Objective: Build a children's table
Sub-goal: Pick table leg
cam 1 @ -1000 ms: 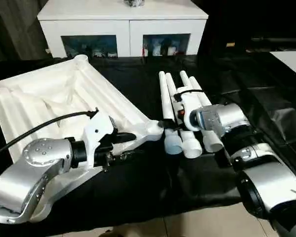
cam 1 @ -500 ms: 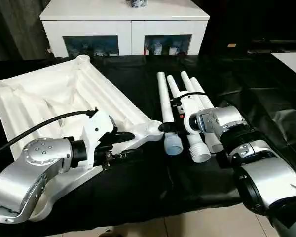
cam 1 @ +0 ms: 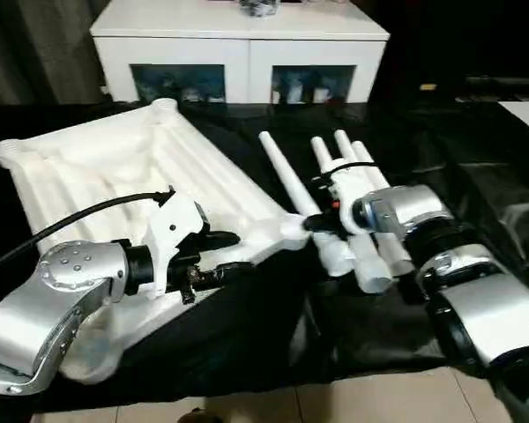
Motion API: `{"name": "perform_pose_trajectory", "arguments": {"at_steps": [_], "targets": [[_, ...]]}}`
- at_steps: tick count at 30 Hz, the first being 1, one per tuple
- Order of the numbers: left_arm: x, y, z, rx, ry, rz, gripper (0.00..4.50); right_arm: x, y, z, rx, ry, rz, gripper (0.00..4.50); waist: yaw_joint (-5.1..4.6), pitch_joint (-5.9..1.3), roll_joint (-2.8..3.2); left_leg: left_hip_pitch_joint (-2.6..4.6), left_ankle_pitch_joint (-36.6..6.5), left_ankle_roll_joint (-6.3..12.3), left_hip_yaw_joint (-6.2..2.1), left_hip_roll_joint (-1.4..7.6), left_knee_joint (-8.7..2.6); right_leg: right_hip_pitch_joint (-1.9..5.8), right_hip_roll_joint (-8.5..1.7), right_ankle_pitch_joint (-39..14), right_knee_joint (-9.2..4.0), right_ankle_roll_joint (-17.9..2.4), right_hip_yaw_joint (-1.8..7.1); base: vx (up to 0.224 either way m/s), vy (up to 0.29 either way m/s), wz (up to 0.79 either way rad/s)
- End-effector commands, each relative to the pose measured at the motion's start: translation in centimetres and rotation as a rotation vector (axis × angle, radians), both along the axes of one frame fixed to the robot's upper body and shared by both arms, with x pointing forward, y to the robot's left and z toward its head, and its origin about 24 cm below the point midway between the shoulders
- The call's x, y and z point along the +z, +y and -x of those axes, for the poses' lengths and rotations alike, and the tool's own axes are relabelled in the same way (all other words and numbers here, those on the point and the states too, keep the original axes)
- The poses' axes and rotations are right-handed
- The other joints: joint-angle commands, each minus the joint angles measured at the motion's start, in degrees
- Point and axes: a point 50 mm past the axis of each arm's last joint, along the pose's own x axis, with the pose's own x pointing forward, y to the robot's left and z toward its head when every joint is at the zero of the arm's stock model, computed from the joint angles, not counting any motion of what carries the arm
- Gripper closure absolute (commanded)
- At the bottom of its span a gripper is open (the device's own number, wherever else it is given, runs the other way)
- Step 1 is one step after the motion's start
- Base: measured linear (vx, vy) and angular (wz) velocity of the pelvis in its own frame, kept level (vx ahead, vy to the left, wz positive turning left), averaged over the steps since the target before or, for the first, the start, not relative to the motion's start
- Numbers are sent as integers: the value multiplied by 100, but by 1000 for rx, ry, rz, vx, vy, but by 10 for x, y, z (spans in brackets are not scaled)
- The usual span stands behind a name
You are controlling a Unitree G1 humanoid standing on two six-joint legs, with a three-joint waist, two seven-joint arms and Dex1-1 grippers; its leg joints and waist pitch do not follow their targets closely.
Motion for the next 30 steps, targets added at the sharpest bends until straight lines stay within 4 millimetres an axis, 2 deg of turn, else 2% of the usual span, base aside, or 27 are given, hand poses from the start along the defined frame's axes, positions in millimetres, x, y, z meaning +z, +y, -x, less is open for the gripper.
{"name": "perform_pose_trajectory", "arguments": {"at_steps": [1,5,8,10,11,12,13,16,18,21,22,23,26,27,28,30], "targets": [[5,-5,0,-18,-22,-4,192,-22,-21,11,-39,94,105,247,-85,-335,121,179,-1614,-586,-106,325,-469,82,-314,-808,-359,-1214,220,0,0,0],[4,-7,0,-24,-19,-1,192,-28,-28,15,-49,117,137,272,-89,-335,105,171,-1575,-559,-104,323,-462,92,-320,-756,-360,-1226,222,0,0,0],[3,-6,-2,-2,-21,-18,192,-28,-29,14,-69,111,99,290,-87,-334,107,179,-1645,-563,-107,329,-464,88,-323,-848,-371,-1217,222,0,0,0],[1,-4,-4,13,-21,-37,192,-21,-24,10,-77,83,15,296,-93,-332,113,184,-1718,-562,-111,329,-468,86,-322,-897,-381,-1207,223,0,0,0],[-2,-1,-3,12,-12,-69,192,-8,-11,5,-65,59,-144,296,-95,-334,116,182,-1727,-566,-116,330,-467,86,-322,-902,-374,-1206,221,0,0,0],[-4,-1,-3,9,-8,-82,192,-4,-7,4,-55,52,-187,296,-95,-341,107,177,-1745,-531,-122,328,-466,105,-325,-905,-377,-1190,220,0,0,0],[-4,-1,-3,9,-8,-82,192,-4,-7,4,-55,52,-187,296,-118,-344,94,139,-1627,-483,-130,327,-471,129,-320,-811,-356,-1204,214,0,0,0],[-10,-2,-1,-6,10,-113,192,-4,-1,5,-19,66,-207,296,-157,-358,112,113,-1286,-398,-117,327,-445,143,-324,-426,-324,-1337,202,0,0,0],[-14,-12,-5,5,-14,-104,192,-2,11,8,25,96,-281,296,-192,-374,103,107,-1031,-321,-100,329,-416,163,-320,-127,-302,-1445,193,0,0,0],[-13,-20,-8,7,-39,-77,192,-1,15,7,22,90,-326,296,-202,-374,93,106,-944,-241,-88,343,-405,180,-333,-25,-304,-1534,202,0,0,0],[-13,-21,-8,8,-41,-75,192,0,15,7,20,89,-329,296,-205,-375,95,113,-949,-243,-85,339,-401,173,-335,-59,-305,-1559,201,0,0,0],[-14,-24,-10,11,-47,-70,192,-1,14,7,15,85,-333,296,-210,-374,68,117,-963,-240,-83,342,-405,173,-332,-97,-311,-1564,197,0,0,0],[-16,-27,-11,14,-47,-69,192,-2,12,7,0,83,-336,271,-203,-352,80,137,-1126,-271,-82,349,-414,150,-337,-395,-340,-1526,205,0,0,0],[-21,-30,-14,24,-42,-87,192,-1,10,6,-17,68,-347,271,-203,-353,65,142,-1175,-279,-82,348,-417,149,-338,-497,-350,-1492,208,0,0,0],[-25,-31,-16,35,-46,-107,192,0,9,5,-35,55,-356,260,-200,-347,87,150,-1210,-302,-84,349,-423,136,-336,-580,-356,-1444,212,0,0,0],[-31,-31,-17,54,-45,-133,192,4,7,3,-37,33,-365,244,-204,-358,79,157,-1207,-323,-84,346,-421,137,-335,-571,-359,-1410,209,0,0,0]]}}
